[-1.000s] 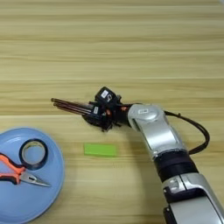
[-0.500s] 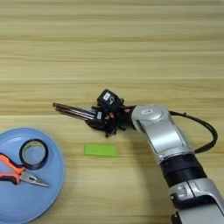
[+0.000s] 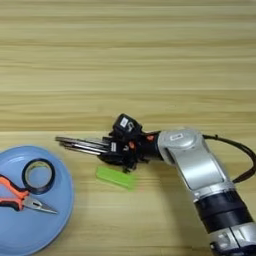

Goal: Move the objects on the table

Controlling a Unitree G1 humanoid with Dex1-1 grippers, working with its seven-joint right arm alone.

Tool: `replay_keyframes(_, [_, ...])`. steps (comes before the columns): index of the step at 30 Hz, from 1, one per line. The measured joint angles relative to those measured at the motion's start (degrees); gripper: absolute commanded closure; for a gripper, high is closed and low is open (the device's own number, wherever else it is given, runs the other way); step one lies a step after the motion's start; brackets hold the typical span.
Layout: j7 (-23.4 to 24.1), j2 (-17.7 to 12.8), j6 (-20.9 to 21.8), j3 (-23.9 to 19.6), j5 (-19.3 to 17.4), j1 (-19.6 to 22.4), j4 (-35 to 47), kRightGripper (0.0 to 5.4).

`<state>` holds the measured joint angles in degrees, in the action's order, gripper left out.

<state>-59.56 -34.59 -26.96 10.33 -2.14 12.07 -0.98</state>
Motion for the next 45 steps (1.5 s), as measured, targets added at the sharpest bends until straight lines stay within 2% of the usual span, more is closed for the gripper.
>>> replay_keyframes(12, [-3.44, -3.48, 1.15, -0.32, -0.62, -4.48, 4.81, 1.73])
replay_keyframes(16, [-3.45, -3.55, 1.32, -0.38, -0.64, -4.69, 4.81, 1.73])
replay_keyframes(18, [-3.45, -3.55, 1.56, -0.37, -0.45, -4.68, 4.63, 1.37])
replay_keyframes(29, [-3.36, -3.56, 1.92, -0.92, -0.2, -4.96, 4.51, 0.2])
replay_keyframes(33, [-3.37, -3.55, 2.41, -1.83, -0.56, -4.95, 4.83, 0.03])
replay_keyframes(38, [-3.52, -3.66, 2.46, -4.45, -2.78, -4.8, 7.84, 0.03])
replay_keyframes(45, [-5.72, -4.93, 0.17, -9.0, -9.31, -4.95, 17.28, 0.03])
